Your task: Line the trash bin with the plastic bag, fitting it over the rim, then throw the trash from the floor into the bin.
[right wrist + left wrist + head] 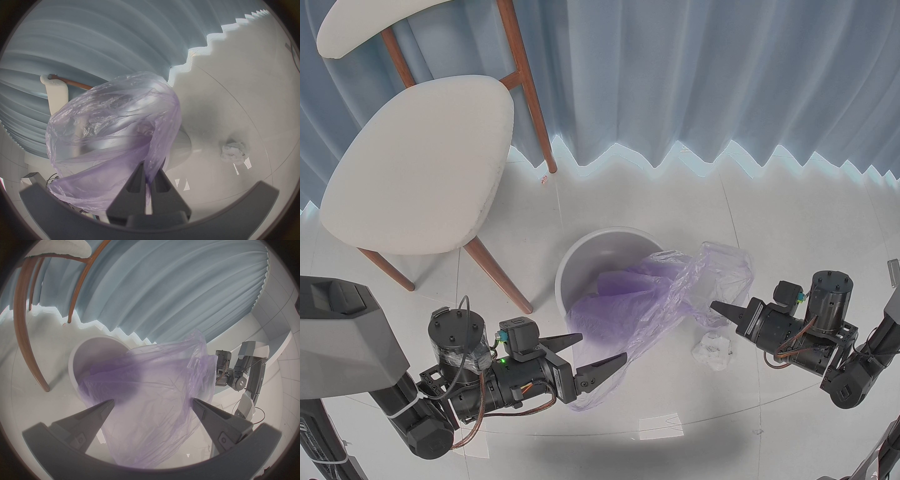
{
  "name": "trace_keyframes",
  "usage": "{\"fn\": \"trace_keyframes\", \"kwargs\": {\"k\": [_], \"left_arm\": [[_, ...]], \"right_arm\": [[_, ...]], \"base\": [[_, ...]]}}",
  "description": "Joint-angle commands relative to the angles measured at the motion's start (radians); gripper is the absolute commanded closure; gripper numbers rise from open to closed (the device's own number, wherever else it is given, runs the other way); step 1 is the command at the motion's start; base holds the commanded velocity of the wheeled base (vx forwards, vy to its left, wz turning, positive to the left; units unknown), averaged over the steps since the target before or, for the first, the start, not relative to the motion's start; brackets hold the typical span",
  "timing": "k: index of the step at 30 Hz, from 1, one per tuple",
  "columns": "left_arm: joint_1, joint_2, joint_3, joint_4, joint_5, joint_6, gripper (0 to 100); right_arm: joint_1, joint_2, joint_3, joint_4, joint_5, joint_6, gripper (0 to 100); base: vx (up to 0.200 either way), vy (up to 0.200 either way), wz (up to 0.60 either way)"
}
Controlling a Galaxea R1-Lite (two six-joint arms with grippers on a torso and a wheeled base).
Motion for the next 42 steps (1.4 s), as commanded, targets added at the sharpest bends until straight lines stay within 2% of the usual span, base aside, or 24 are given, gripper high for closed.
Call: {"fn": "trace_keyframes", "kwargs": {"k": [1, 21, 25, 31, 35, 42], "left_arm": [[-0.004, 0.004, 0.0, 0.0, 0.0, 0.0, 0], [-0.002, 0.004, -0.003, -0.038, -0.003, 0.0, 0], [-0.011, -0.044, 0.005, -0.065, -0.004, 0.001, 0], [-0.027, -0.102, 0.039, -0.068, -0.01, 0.061, 0], [-0.062, -0.111, 0.095, -0.072, -0.089, 0.086, 0], [-0.083, -0.025, 0.105, -0.072, -0.089, 0.126, 0]], "right_arm": [[0.003, 0.001, 0.001, -0.001, 0.0, 0.0, 100], [0.018, 0.004, 0.006, -0.005, 0.0, 0.0, 100], [0.018, 0.007, 0.006, -0.005, 0.0, 0.0, 100], [0.018, 0.006, 0.006, -0.005, -0.001, 0.0, 100], [0.018, 0.009, 0.006, -0.005, -0.001, 0.0, 100], [0.021, 0.012, 0.007, -0.005, 0.0, 0.0, 100]], "base": [[0.0, 0.0, 0.0], [0.0, 0.0, 0.0], [0.0, 0.0, 0.0], [0.0, 0.0, 0.0], [0.0, 0.0, 0.0], [0.0, 0.0, 0.0]]}}
